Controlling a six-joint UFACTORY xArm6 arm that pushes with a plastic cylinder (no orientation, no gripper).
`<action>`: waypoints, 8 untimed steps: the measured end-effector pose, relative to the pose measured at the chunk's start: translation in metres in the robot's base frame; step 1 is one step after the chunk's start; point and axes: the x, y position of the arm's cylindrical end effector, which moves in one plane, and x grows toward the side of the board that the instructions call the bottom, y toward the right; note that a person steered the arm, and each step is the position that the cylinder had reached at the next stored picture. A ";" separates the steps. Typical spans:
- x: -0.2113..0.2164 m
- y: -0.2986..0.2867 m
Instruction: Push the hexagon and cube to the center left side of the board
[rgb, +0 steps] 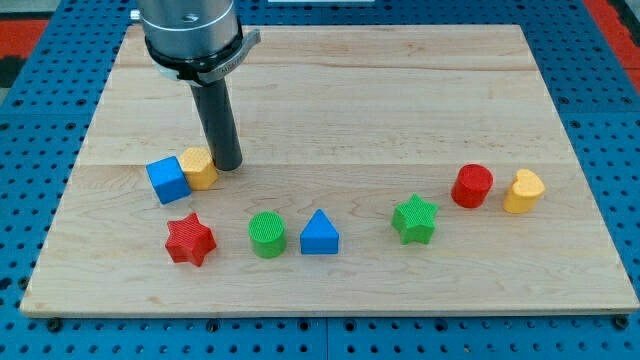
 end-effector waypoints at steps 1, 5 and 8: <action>0.000 0.051; 0.010 -0.059; -0.057 -0.040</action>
